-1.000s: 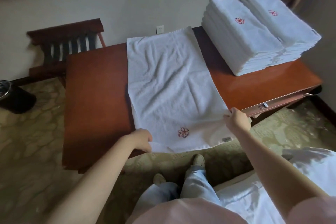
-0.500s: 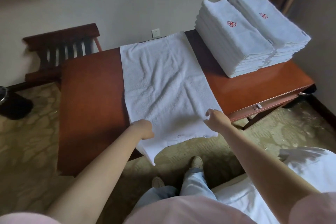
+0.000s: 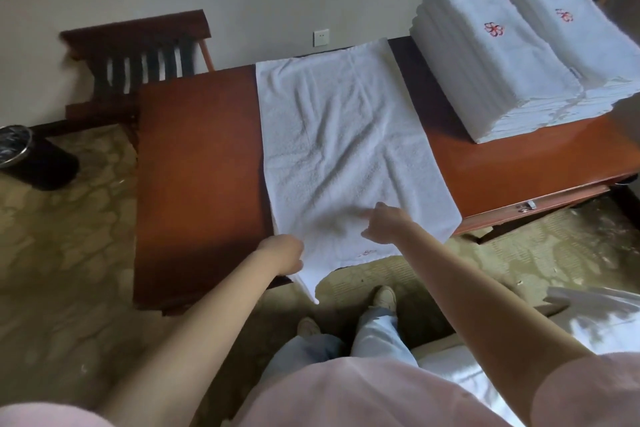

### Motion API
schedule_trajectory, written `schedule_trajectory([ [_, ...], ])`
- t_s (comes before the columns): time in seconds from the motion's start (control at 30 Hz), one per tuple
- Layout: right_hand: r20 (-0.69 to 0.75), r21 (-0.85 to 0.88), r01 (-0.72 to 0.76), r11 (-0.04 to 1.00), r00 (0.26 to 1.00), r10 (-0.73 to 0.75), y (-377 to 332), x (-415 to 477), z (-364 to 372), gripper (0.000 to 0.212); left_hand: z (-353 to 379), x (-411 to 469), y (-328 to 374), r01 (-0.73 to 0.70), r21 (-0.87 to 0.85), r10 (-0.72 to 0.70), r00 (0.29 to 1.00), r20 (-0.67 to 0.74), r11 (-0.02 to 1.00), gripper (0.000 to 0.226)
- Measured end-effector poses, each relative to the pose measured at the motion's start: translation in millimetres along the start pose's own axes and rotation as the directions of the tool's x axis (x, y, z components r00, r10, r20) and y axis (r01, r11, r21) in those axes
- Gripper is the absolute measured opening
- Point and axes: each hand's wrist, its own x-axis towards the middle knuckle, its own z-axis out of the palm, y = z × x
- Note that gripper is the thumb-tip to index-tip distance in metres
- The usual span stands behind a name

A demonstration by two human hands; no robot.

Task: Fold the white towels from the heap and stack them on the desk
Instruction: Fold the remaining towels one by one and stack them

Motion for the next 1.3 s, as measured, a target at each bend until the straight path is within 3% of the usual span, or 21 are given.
schedule_trajectory([
  [0.17,0.01,0.015,-0.029,0.999,1.0,0.029,-3,4,-3,0.059,19,-22,-4,0.029,0.229,-0.049,0.995,0.084,0.973,0.025],
  [0.33,0.019,-0.061,-0.052,0.997,0.998,0.053,-7,-1,1,0.062,9,-14,0,0.058,0.275,-0.105,0.982,0.159,0.96,0.022],
  [0.47,0.078,0.009,-0.03,1.0,0.997,0.029,-2,-1,-9,0.06,0,-8,-1,0.041,0.318,-0.097,0.982,0.162,0.947,0.025],
  [0.6,0.006,0.08,0.03,0.996,1.0,-0.03,7,5,-33,0.046,-25,1,-6,0.054,0.245,-0.075,0.994,0.08,0.968,0.019],
  [0.77,-0.112,0.134,0.081,0.988,0.992,-0.066,20,25,-80,0.043,-86,25,-4,0.056,-0.029,-0.059,0.993,-0.102,0.998,0.031],
  [1.03,-0.215,0.165,0.18,0.97,0.966,-0.142,57,86,-178,0.036,-201,84,0,0.001,-0.429,-0.151,0.937,-0.315,0.904,0.027],
  [1.3,-0.252,0.214,0.269,0.939,0.944,-0.213,97,154,-262,0.036,-293,140,-17,0.147,-0.481,-0.335,0.881,-0.335,0.865,0.018],
])
